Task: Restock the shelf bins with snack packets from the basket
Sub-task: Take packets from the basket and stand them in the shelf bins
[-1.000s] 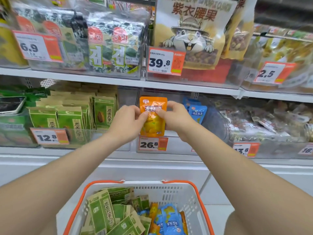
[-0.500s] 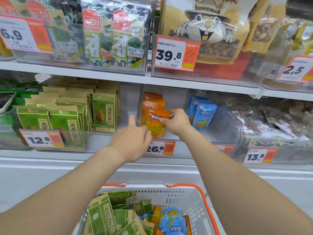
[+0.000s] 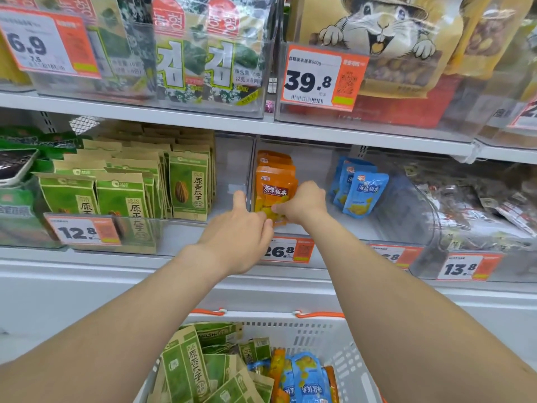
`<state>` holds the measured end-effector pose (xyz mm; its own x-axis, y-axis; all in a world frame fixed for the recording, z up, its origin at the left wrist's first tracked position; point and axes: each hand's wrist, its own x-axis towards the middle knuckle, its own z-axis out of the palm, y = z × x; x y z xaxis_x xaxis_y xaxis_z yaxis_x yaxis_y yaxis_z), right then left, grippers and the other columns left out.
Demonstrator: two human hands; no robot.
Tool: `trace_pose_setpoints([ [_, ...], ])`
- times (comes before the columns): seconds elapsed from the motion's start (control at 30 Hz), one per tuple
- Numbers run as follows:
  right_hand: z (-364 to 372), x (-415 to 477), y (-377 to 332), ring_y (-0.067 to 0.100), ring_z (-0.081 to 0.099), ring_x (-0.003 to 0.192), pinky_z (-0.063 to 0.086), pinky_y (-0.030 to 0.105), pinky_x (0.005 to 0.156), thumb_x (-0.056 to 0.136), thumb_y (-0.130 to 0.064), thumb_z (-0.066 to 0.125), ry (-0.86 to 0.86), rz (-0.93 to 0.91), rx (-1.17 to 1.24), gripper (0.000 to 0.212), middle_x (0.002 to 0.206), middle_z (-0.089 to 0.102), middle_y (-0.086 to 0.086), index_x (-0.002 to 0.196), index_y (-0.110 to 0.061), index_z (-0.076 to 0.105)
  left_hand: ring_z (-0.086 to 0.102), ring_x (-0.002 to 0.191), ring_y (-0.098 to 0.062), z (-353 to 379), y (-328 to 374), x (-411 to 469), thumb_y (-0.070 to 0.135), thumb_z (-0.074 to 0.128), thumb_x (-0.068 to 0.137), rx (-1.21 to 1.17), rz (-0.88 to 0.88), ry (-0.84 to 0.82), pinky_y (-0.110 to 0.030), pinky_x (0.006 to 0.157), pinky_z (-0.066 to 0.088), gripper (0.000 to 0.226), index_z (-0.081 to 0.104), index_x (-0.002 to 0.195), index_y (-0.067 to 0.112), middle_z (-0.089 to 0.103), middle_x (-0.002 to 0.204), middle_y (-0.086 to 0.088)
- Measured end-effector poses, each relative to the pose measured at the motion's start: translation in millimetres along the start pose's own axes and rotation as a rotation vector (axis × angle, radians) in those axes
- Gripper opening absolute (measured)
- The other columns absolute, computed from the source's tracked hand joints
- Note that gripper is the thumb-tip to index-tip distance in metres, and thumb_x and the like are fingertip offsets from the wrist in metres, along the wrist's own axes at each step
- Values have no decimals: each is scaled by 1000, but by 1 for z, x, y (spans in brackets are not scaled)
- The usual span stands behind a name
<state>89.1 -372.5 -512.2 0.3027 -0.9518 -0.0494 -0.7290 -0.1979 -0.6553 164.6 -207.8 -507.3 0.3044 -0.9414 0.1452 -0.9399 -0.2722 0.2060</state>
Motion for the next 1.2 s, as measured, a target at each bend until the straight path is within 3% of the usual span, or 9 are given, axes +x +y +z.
trace_pose_setpoints([
  [0.13, 0, -2, -1, 24, 69, 97, 51, 33, 70, 70, -43, 95, 12, -9, -14, 55, 106, 70, 7, 106, -13, 67, 51, 56, -25, 1, -1, 0, 41, 28, 111, 8, 14, 0, -40, 68, 46, 38, 55, 92, 21, 33, 109, -8],
  [0.3, -6, -7, 1, 26, 75, 90, 64, 43, 82, 66, -42, 97, -55, 4, 11, 53, 101, 72, 7, 95, -17, 60, 53, 59, -23, -3, -2, -2, 42, 29, 112, -30, 30, -28, -39, 71, 46, 35, 55, 97, 23, 34, 111, -8],
  [0.47, -24, -24, 3, 24, 73, 77, 64, 38, 69, 71, -30, 96, -116, 34, -7, 53, 92, 61, 7, 86, -17, 47, 59, 74, -27, -2, -3, -6, 44, 33, 111, -58, 35, 11, -43, 76, 51, 29, 51, 117, 23, 39, 116, -9],
  [0.53, -28, -33, 4, 25, 69, 76, 54, 33, 55, 80, -31, 87, -32, -47, -84, 42, 92, 64, 10, 82, -16, 48, 58, 94, -34, 0, -1, -9, 42, 41, 109, -85, 31, 87, -48, 86, 52, 27, 47, 125, 21, 36, 128, -12],
  [0.6, -34, -46, 5, 28, 62, 73, 43, 29, 52, 89, -25, 72, 79, -156, -135, 26, 83, 62, 9, 77, -14, 52, 47, 111, -36, 2, 1, -13, 37, 52, 104, -63, 17, 197, -50, 94, 47, 28, 48, 126, 19, 32, 139, -13],
  [0.77, -56, -100, 15, 30, 58, 71, 44, 34, 57, 90, -22, 52, 243, -517, -345, 11, 80, 63, 5, 87, -15, 60, 43, 88, -31, -2, 13, -25, 17, 60, 85, 31, 199, 539, -46, 69, 43, 16, 53, 99, 14, 46, 100, -8],
  [0.9, -69, -144, 35, 36, 62, 76, 42, 36, 58, 88, -29, 51, 103, -677, -493, 14, 80, 65, 7, 88, -19, 61, 60, 68, -37, 13, 25, -45, 27, 57, 92, -20, 220, 357, -37, 51, 35, 16, 44, 98, 22, 61, 75, -1],
  [1.07, -69, -187, 64, 36, 61, 84, 37, 33, 64, 91, -24, 52, -206, -623, -636, 11, 75, 43, 1, 88, -22, 62, 69, 84, -34, 49, 41, -69, 37, 49, 96, 117, 227, -11, -37, 59, 43, 10, 53, 101, 30, 70, 89, -1],
  [1.2, -57, -205, 96, 30, 48, 75, 38, 33, 64, 93, -22, 53, -392, -564, -740, 23, 72, 36, -2, 74, -21, 42, 68, 97, -33, 79, 54, -85, 33, 49, 98, 213, 291, -294, -37, 68, 46, 24, 60, 119, 30, 70, 105, -5],
])
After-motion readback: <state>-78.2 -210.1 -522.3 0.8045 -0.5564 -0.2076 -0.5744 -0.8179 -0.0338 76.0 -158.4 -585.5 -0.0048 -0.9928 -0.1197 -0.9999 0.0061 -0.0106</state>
